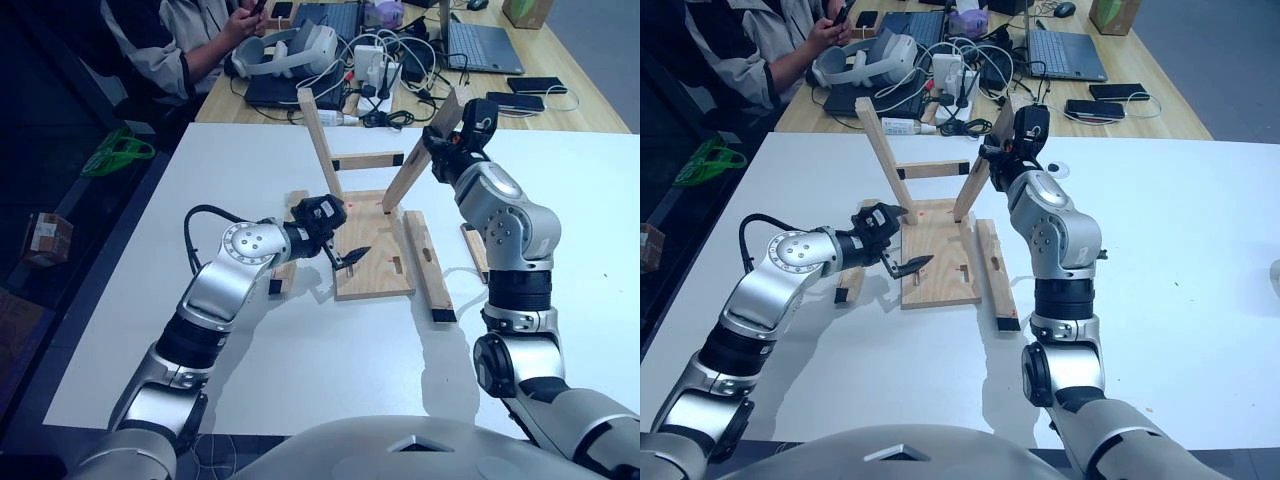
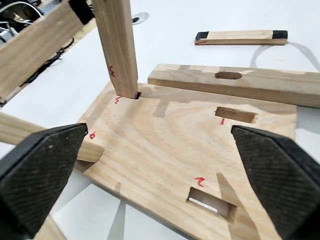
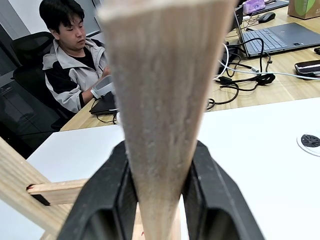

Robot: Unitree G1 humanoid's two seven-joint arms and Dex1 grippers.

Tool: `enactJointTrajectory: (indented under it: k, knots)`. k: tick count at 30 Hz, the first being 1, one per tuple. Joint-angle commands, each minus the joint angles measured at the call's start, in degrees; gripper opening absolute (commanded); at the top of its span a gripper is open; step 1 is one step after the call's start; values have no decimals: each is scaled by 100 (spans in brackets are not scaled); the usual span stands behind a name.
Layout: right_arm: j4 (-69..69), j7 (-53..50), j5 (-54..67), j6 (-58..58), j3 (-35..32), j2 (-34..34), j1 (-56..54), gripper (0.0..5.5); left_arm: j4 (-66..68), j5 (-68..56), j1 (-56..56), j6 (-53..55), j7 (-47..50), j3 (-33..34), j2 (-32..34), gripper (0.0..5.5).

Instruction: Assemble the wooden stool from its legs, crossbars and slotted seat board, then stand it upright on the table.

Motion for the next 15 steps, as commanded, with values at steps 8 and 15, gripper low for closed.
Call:
enactJointTrajectory:
  k: [8,15]
  knots:
    - [222,-338,-170,578,-139,77,20,100,1587,277,-671,-631,-1403,-430,374,540]
    - [238,-364,-167,564,-156,106,88,100,1707,289,-709,-794,-1486,-337,266,509]
